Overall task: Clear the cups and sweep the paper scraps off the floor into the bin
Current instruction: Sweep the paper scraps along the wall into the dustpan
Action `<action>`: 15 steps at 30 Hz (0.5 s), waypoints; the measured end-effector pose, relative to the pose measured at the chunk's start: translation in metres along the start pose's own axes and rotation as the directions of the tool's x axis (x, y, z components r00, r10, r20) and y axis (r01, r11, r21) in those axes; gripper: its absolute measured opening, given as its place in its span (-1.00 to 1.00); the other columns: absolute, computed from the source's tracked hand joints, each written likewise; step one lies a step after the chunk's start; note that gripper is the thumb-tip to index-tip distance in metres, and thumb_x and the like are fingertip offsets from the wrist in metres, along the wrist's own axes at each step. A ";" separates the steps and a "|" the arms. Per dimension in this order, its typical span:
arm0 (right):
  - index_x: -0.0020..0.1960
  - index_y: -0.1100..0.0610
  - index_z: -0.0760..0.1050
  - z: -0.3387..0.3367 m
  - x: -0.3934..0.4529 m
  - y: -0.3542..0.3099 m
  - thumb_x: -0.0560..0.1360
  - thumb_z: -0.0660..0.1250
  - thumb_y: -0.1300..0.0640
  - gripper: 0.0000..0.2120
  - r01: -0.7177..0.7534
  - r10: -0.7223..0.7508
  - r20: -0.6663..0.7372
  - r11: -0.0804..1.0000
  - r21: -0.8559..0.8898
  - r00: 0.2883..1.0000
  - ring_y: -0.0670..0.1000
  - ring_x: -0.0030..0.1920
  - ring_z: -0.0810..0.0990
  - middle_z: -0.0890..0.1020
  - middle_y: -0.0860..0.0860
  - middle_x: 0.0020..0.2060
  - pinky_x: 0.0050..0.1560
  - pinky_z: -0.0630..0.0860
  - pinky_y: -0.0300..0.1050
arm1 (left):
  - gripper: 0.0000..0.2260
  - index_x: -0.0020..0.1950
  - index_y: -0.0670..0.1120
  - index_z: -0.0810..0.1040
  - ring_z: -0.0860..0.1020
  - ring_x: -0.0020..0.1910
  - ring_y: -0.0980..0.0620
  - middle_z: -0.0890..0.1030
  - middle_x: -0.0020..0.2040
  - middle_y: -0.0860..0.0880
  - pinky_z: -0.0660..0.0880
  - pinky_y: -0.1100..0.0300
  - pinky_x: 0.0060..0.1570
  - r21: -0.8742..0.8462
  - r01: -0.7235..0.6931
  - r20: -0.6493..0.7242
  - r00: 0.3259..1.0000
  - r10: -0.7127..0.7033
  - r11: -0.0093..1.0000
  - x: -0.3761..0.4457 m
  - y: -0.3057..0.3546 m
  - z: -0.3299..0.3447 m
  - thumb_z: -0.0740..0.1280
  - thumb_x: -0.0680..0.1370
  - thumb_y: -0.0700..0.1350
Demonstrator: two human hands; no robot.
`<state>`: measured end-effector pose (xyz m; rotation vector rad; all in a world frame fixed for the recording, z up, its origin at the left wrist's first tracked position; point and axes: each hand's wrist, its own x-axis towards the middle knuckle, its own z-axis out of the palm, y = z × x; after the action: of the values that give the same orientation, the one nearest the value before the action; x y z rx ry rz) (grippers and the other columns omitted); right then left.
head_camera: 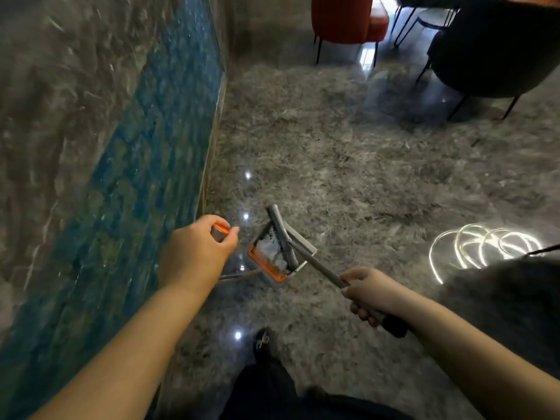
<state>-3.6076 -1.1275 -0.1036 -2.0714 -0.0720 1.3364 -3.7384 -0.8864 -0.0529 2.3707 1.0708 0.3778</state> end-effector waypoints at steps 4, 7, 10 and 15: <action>0.30 0.04 0.37 -0.028 0.060 -0.066 0.57 0.15 0.26 -0.67 0.012 -0.012 -0.003 1.000 0.005 1.000 -0.03 -0.56 0.40 0.46 0.12 -0.44 -0.55 0.31 -0.25 | -0.86 -0.09 0.05 0.63 0.56 -0.24 -0.02 0.61 -0.26 0.06 0.44 0.15 -0.29 -0.023 -0.022 0.025 0.999 0.023 0.999 0.101 0.011 0.010 0.43 0.49 0.10; 0.29 0.05 0.38 -0.049 0.104 -0.119 0.58 0.16 0.25 -0.69 0.012 -0.012 -0.009 1.000 0.027 1.000 -0.04 -0.55 0.40 0.46 0.11 -0.41 -0.55 0.31 -0.24 | -0.86 -0.10 0.05 0.63 0.57 -0.22 -0.02 0.60 -0.26 0.07 0.46 0.15 -0.27 -0.028 -0.049 0.039 0.998 0.050 0.998 0.183 0.018 0.017 0.42 0.49 0.10; 0.25 0.01 0.37 -0.069 0.143 -0.172 0.58 0.16 0.24 -0.72 -0.007 0.008 -0.030 0.999 0.053 1.000 -0.05 -0.56 0.40 0.46 0.10 -0.42 -0.56 0.30 -0.25 | -0.84 -0.08 0.06 0.63 0.57 -0.20 -0.04 0.62 -0.23 0.05 0.51 0.12 -0.23 -0.002 -0.067 0.056 0.996 0.067 0.998 0.259 0.028 0.019 0.41 0.50 0.12; 0.13 -0.02 0.37 -0.101 0.203 -0.255 0.58 0.17 0.24 -0.79 -0.006 0.010 -0.035 0.996 0.088 0.999 -0.05 -0.55 0.40 0.46 0.07 -0.43 -0.54 0.30 -0.25 | -0.85 -0.08 0.05 0.63 0.56 -0.23 0.01 0.61 -0.25 0.09 0.46 0.16 -0.28 -0.005 -0.107 0.068 0.992 0.107 0.994 0.372 0.046 0.025 0.41 0.50 0.11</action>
<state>-3.3520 -0.9015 -0.0975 -2.0225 0.0105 1.2842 -3.4568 -0.6386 -0.0322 2.4283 0.9146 0.3330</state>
